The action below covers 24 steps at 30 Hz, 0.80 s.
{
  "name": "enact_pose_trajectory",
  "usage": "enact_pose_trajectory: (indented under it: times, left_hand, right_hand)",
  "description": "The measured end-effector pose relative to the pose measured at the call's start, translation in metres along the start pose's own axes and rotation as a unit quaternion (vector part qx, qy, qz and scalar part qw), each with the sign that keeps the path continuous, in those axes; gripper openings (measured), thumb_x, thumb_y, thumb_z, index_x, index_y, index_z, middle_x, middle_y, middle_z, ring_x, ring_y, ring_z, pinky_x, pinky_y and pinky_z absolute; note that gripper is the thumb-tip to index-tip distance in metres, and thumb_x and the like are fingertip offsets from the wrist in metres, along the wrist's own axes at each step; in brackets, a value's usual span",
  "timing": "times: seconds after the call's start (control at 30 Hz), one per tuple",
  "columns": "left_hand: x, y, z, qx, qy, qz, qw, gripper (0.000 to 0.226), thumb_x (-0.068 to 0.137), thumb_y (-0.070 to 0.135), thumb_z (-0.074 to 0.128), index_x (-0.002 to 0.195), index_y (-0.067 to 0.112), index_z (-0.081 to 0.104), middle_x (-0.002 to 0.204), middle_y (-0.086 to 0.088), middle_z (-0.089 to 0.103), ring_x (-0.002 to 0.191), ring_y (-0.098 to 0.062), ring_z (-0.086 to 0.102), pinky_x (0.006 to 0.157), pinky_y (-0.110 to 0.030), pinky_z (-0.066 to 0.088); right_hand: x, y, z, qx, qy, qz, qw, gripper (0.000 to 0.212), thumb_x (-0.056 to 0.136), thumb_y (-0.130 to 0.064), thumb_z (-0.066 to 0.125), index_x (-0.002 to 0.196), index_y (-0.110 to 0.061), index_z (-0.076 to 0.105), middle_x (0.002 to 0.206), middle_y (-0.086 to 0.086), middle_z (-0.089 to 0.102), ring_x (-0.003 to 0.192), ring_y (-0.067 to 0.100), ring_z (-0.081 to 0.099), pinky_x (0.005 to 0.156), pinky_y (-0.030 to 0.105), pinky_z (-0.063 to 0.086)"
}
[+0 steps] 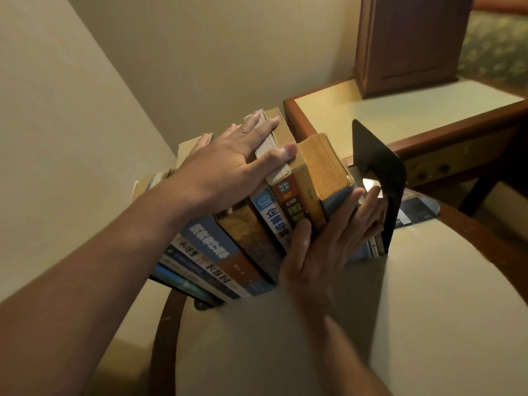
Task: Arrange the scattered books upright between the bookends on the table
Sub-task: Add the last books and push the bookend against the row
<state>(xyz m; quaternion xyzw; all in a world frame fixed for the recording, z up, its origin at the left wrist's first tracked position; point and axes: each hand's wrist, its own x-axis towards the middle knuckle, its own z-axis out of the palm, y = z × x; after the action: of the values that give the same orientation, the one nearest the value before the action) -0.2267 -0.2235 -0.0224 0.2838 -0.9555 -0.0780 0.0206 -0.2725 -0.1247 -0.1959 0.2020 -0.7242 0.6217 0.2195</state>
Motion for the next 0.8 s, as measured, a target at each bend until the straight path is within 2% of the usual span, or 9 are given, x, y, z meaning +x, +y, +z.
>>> enact_pose_trajectory:
  times: [0.17, 0.23, 0.27, 0.3, 0.33, 0.4, 0.5, 0.67, 0.8]
  left_hand:
    - [-0.01, 0.006, -0.005, -0.075, 0.063, -0.013, 0.995, 0.088, 0.081, 0.087, 0.021, 0.157, 0.043, 0.021, 0.166, 0.008, 0.022, 0.151, -0.019, 0.027, 0.122, -0.057, 0.019]
    - [-0.02, 0.007, -0.009, -0.108, 0.174, -0.046, 0.978, 0.078, 0.09, 0.078, 0.029, 0.155, 0.035, 0.035, 0.148, -0.012, 0.053, 0.118, -0.024, 0.062, 0.113, -0.049, 0.04]
    - [-0.025, 0.004, -0.011, -0.118, 0.218, -0.075, 0.966, 0.071, 0.094, 0.072, 0.034, 0.153, 0.033, 0.039, 0.132, -0.021, 0.064, 0.098, -0.023, 0.068, 0.105, -0.043, 0.048]
    - [-0.029, -0.001, -0.011, -0.129, 0.228, -0.111, 0.959, 0.066, 0.097, 0.067, 0.038, 0.153, 0.031, 0.041, 0.127, -0.023, 0.065, 0.098, -0.025, 0.068, 0.102, -0.04, 0.049]
    - [-0.034, -0.007, -0.011, -0.134, 0.2, -0.146, 0.96, 0.064, 0.099, 0.065, 0.04, 0.154, 0.032, 0.038, 0.139, -0.021, 0.059, 0.117, -0.029, 0.062, 0.106, -0.04, 0.045]
    - [-0.043, -0.017, -0.007, -0.11, 0.093, -0.17, 0.975, 0.066, 0.099, 0.065, 0.039, 0.157, 0.035, 0.029, 0.164, -0.004, 0.028, 0.151, -0.026, 0.026, 0.121, -0.047, 0.025]
    - [-0.047, -0.025, 0.0, -0.117, 0.04, -0.156, 0.98, 0.065, 0.099, 0.063, 0.04, 0.157, 0.037, 0.028, 0.169, 0.009, 0.004, 0.155, -0.019, -0.007, 0.125, -0.053, 0.002]
    - [-0.048, -0.032, 0.0, -0.092, 0.029, -0.16, 0.982, 0.074, 0.086, 0.075, 0.039, 0.151, 0.041, 0.038, 0.169, 0.011, 0.003, 0.155, -0.02, -0.009, 0.122, -0.062, 0.004]
    - [-0.05, -0.037, 0.001, -0.093, 0.036, -0.166, 0.981, 0.079, 0.08, 0.079, 0.04, 0.149, 0.041, 0.042, 0.169, 0.009, 0.004, 0.156, -0.023, -0.007, 0.121, -0.063, 0.006]
  right_hand:
    - [0.009, 0.018, -0.051, 0.033, -0.084, -0.065, 0.994, 0.066, 0.1, -0.04, 0.035, 0.15, 0.003, 0.031, 0.159, 0.019, 0.033, 0.15, 0.033, 0.025, 0.115, 0.067, 0.02]
    - [0.021, 0.026, -0.069, 0.017, -0.108, -0.093, 0.99, 0.06, 0.099, -0.033, 0.041, 0.149, -0.002, 0.036, 0.153, 0.014, 0.043, 0.144, 0.029, 0.035, 0.114, 0.063, 0.028]
    - [0.029, 0.028, -0.075, 0.009, -0.124, -0.106, 0.987, 0.057, 0.098, -0.03, 0.043, 0.148, -0.003, 0.04, 0.15, 0.012, 0.047, 0.14, 0.028, 0.04, 0.112, 0.058, 0.033]
    - [0.037, 0.029, -0.081, -0.005, -0.148, -0.118, 0.982, 0.056, 0.098, -0.029, 0.043, 0.148, -0.005, 0.042, 0.148, 0.011, 0.049, 0.135, 0.027, 0.043, 0.111, 0.052, 0.037]
    - [0.044, 0.029, -0.086, -0.023, -0.178, -0.125, 0.976, 0.056, 0.098, -0.03, 0.041, 0.149, -0.007, 0.042, 0.147, 0.01, 0.05, 0.132, 0.027, 0.044, 0.109, 0.048, 0.04]
    - [0.056, 0.031, -0.094, -0.066, -0.237, -0.142, 0.959, 0.059, 0.098, -0.031, 0.036, 0.153, -0.01, 0.035, 0.145, 0.011, 0.052, 0.128, 0.028, 0.048, 0.105, 0.046, 0.042]
    - [0.065, 0.038, -0.102, -0.134, -0.285, -0.189, 0.93, 0.062, 0.098, -0.033, 0.033, 0.154, -0.007, 0.032, 0.137, 0.015, 0.059, 0.121, 0.033, 0.053, 0.099, 0.053, 0.048]
    - [0.068, 0.049, -0.117, -0.208, -0.308, -0.26, 0.891, 0.07, 0.096, -0.03, 0.056, 0.156, -0.009, 0.03, 0.142, 0.019, 0.054, 0.13, 0.038, 0.051, 0.106, 0.053, 0.042]
    - [0.073, 0.053, -0.131, -0.195, -0.288, -0.317, 0.882, 0.064, 0.094, -0.028, 0.062, 0.15, -0.006, 0.042, 0.14, 0.019, 0.058, 0.128, 0.037, 0.056, 0.1, 0.056, 0.048]
